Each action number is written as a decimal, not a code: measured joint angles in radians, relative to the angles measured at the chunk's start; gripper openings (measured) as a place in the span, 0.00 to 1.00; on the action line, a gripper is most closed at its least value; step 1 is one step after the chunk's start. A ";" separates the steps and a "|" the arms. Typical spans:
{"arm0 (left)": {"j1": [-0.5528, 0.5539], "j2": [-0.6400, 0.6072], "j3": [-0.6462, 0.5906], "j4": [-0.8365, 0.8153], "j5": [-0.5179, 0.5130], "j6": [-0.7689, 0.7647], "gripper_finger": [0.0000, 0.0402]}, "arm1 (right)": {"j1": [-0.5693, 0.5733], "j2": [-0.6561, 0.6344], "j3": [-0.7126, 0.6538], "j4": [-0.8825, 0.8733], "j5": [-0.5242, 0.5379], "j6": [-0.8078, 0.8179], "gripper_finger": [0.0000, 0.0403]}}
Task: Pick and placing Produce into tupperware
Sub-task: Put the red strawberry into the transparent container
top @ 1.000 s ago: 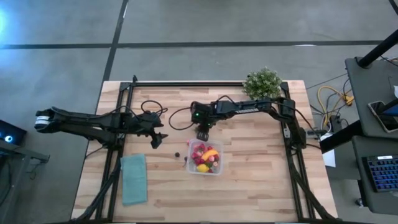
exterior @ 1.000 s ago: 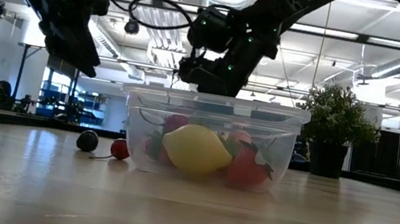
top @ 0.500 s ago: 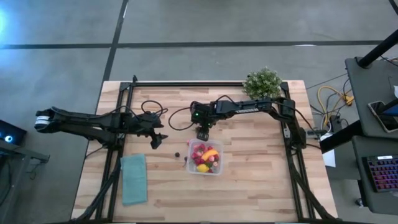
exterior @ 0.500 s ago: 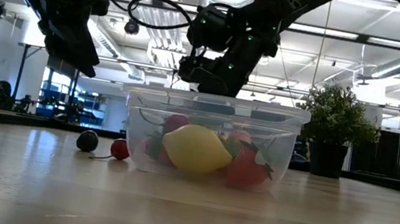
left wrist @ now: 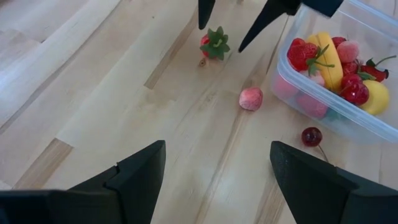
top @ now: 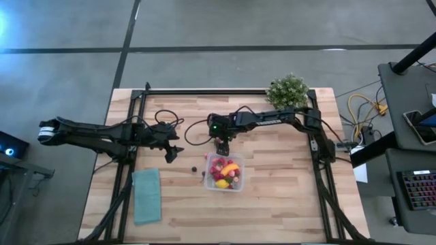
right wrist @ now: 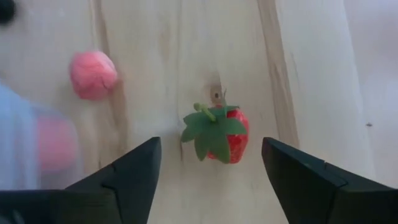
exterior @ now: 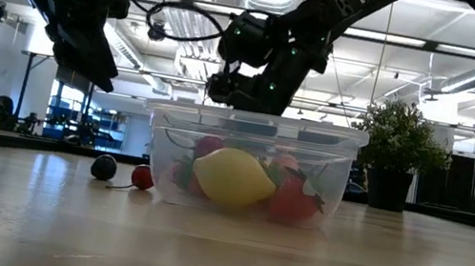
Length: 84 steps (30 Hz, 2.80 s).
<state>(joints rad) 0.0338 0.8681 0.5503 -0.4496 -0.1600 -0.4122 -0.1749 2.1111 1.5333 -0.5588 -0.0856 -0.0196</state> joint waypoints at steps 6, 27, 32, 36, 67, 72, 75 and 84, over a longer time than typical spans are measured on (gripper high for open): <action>0.000 0.001 0.000 -0.001 0.000 -0.001 0.68 | 0.000 0.019 0.009 -0.004 0.007 0.000 0.65; 0.000 0.002 0.000 -0.001 -0.001 -0.001 0.68 | 0.000 0.050 0.034 0.013 0.008 0.000 0.53; 0.000 0.002 0.000 -0.001 -0.001 -0.001 0.68 | -0.002 0.050 0.034 0.014 0.008 0.001 0.48; 0.000 0.002 0.000 -0.001 -0.001 0.000 0.68 | -0.002 0.050 0.034 0.014 0.010 0.001 0.41; 0.000 0.002 0.000 0.003 -0.001 0.001 0.68 | 0.034 -0.149 0.097 -0.133 0.061 0.074 0.34; 0.000 0.002 0.000 0.008 -0.001 0.001 0.68 | 0.102 -0.218 0.091 -0.278 0.003 0.080 0.34; 0.000 0.002 0.000 0.029 0.000 0.000 0.68 | 0.154 -0.226 0.085 -0.352 0.000 0.110 0.34; -0.001 0.020 -0.001 0.080 0.008 0.001 0.68 | 0.294 -0.225 0.080 -0.381 0.033 0.227 0.35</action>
<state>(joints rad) 0.0326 0.8882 0.5495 -0.3695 -0.1524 -0.4114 0.1189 1.8858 1.6135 -0.9395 -0.0524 0.2073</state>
